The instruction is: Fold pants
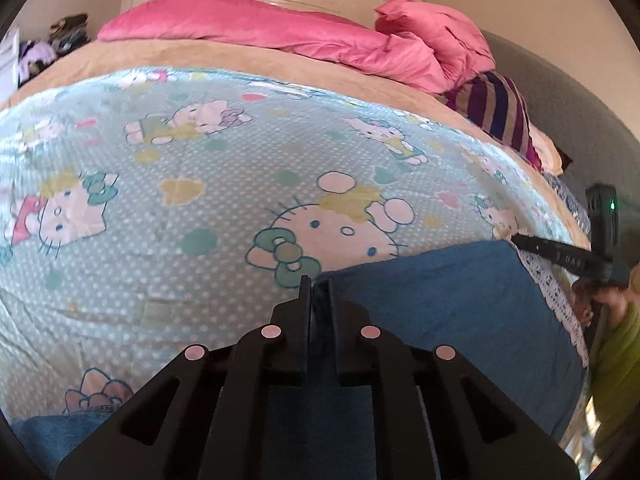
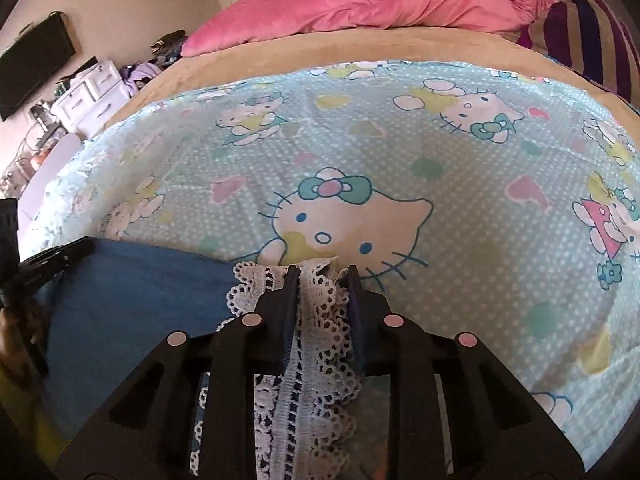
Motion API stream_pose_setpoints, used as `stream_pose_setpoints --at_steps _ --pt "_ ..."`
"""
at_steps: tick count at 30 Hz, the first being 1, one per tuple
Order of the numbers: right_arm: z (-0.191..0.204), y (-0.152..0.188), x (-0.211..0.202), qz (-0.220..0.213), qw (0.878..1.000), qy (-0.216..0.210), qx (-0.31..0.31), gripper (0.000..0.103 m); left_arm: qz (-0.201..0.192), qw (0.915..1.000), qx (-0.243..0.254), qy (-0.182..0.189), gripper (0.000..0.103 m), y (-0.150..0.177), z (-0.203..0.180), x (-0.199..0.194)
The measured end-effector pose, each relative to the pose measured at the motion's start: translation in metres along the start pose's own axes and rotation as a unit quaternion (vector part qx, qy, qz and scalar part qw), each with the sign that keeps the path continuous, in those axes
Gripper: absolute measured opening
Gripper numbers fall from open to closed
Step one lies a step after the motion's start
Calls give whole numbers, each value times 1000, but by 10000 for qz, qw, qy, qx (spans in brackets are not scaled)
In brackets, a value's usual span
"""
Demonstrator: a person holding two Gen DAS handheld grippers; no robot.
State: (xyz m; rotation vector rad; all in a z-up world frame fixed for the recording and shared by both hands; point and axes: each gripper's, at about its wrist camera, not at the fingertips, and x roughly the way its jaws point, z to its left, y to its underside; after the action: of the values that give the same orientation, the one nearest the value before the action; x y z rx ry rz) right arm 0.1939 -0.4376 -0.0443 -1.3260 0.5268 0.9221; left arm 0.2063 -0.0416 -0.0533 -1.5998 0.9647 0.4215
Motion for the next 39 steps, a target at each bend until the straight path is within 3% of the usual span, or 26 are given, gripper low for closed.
stream_pose_setpoints --at_steps 5,8,10,16,20,25,27,29,31,34,37,39 --pt "8 2 1 -15 9987 409 -293 27 -14 9994 -328 58 24 0 12 -1" --pt "9 1 -10 -72 9972 680 -285 40 -257 9978 -600 81 32 0 23 -23" --pt "7 0 -22 -137 9973 707 -144 45 -391 9970 -660 82 46 1 29 -40" --pt "20 14 -69 -446 9963 641 -354 59 -641 9948 -715 -324 67 14 40 -96" --pt "40 31 -86 -490 9961 470 -564 63 -759 9916 -653 -820 67 33 44 -126" --pt "74 51 -90 -432 9956 160 -815 67 -520 9939 -537 -805 68 49 34 -136" --pt "88 60 -87 -318 9950 7 -945 69 -353 9946 -402 -887 80 54 27 -130" --pt "100 70 -81 -118 9937 -67 -1111 69 -73 9930 -374 -1120 81 61 27 -118" --pt "109 78 -77 11 9927 -38 -1203 70 113 9907 -547 -1243 81 66 40 -110" --pt "112 88 -71 245 9914 146 -1276 71 102 9904 -787 -1129 77 72 61 -110" --pt "100 96 -64 478 9871 841 -1273 71 85 9915 -796 -1027 77 75 65 -112" --pt "83 100 -67 480 9919 698 -945 70 94 9914 -761 -1060 77 75 64 -111"
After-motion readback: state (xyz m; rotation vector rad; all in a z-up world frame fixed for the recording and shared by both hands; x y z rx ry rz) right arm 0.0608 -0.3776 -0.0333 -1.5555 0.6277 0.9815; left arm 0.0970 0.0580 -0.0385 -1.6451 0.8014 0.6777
